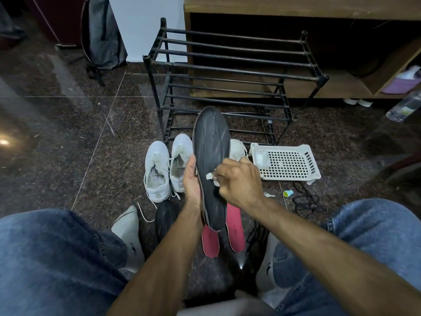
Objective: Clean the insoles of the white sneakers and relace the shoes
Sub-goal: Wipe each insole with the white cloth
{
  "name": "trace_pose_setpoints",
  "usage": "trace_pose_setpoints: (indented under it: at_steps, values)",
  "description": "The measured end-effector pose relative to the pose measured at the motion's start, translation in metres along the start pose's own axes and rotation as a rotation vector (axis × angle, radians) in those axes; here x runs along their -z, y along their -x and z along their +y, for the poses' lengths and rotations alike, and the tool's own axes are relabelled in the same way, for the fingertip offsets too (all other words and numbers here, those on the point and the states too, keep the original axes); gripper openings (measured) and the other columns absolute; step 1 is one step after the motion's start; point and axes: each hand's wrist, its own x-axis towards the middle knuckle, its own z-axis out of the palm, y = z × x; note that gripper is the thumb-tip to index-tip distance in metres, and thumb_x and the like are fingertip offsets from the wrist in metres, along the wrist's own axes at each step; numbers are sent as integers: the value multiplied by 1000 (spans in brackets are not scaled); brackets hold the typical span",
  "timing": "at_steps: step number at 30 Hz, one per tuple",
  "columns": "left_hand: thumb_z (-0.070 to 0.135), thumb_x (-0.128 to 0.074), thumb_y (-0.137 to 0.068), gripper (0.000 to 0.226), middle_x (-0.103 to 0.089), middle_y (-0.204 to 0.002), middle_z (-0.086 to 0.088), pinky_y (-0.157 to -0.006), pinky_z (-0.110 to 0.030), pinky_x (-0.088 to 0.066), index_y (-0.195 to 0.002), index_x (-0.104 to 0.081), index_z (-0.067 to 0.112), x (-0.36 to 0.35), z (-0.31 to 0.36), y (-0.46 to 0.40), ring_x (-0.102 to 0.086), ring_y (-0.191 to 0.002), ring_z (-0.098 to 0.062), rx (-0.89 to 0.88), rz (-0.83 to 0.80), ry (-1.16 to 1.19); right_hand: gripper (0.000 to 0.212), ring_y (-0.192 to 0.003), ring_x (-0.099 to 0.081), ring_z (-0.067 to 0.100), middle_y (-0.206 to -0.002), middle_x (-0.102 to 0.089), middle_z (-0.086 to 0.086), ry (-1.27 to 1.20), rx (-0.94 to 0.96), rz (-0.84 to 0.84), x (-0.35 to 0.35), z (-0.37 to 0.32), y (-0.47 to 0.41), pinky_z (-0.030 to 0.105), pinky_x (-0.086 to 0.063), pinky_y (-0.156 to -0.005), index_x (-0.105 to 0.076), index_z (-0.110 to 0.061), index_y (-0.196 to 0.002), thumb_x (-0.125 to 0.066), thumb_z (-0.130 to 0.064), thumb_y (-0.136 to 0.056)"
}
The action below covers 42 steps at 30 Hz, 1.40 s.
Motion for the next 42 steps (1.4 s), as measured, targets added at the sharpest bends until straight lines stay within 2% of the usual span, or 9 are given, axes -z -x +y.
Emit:
trace_pose_setpoints:
  at_steps: [6, 12, 17, 20, 23, 26, 31, 39, 42]
  values:
    - [69, -50, -77, 72, -66, -89, -17, -68, -33, -52, -104, -68, 5, 6, 22, -9, -62, -74, -31, 68, -135, -23, 16, -55, -59, 18, -67, -64, -9, -281, 9, -108, -2, -24, 50, 30, -48, -56, -73, -22, -71, -72, -7, -64]
    - [68, -36, -86, 75, -66, -93, -17, -69, -34, -54, -105, -67, 2, -21, 42, -3, -64, -74, -29, 74, -170, -47, 7, -61, -49, 6, -66, -57, -15, -302, -17, 144, 8, -18, 15, 24, -35, -60, -72, -18, -70, -74, -11, -70]
    - [55, -52, -83, 78, -50, -130, -23, -114, -40, -35, -131, -53, -7, -28, 19, 19, -52, -121, -31, 205, -38, -30, 6, -70, -64, 22, -80, -69, -7, -234, -129, 62, 9, -21, -3, 33, -49, -72, -75, -20, -81, -70, -18, -79]
    - [58, -45, -86, 74, -63, -120, -22, -106, -39, -44, -106, -70, -8, -20, 14, 25, -64, -110, -29, 286, -52, 19, 14, -83, -65, 18, -94, -69, -7, -219, -146, -42, 9, -20, 8, 28, -47, -77, -75, -21, -97, -68, -16, -86]
    - [63, -38, -91, 76, -68, -114, -22, -106, -45, -43, -101, -74, -4, -14, 15, 25, -69, -102, -30, 281, -21, 52, 34, -94, -62, 18, -108, -62, -8, -206, -31, -262, 17, -18, 25, 29, -49, -79, -68, -20, -119, -60, -7, -89]
    - [56, -40, -94, 65, -70, -107, -23, -101, -47, -45, -106, -72, 0, -16, 14, 23, -70, -97, -32, 230, 11, 80, 33, -97, -62, 21, -109, -62, -9, -141, 19, -385, 25, -15, 21, 37, -49, -83, -68, -22, -118, -60, -9, -89]
    - [50, -47, -91, 57, -64, -115, -16, -107, -41, -40, -124, -61, 5, -21, 7, 27, -62, -102, -28, 209, 10, 108, 18, -94, -63, 22, -102, -66, -6, -60, -86, -312, 21, -3, -7, 37, -49, -83, -73, -21, -100, -63, -13, -88]
    - [59, -39, -93, 67, -69, -100, -22, -76, -37, -56, -118, -61, 1, -8, 8, 24, -66, -84, -31, 148, 77, 157, 20, -76, -65, 15, -86, -68, -11, -264, -68, -269, 20, -24, 50, 34, -54, -71, -77, -20, -88, -70, -4, -78]
    - [54, -39, -94, 66, -68, -101, -24, -81, -38, -56, -104, -71, -3, -17, 0, 24, -68, -85, -31, 154, 67, 128, 22, -82, -65, 23, -91, -66, -8, -126, -159, -216, 16, -12, 25, 33, -50, -68, -76, -24, -93, -65, -8, -82]
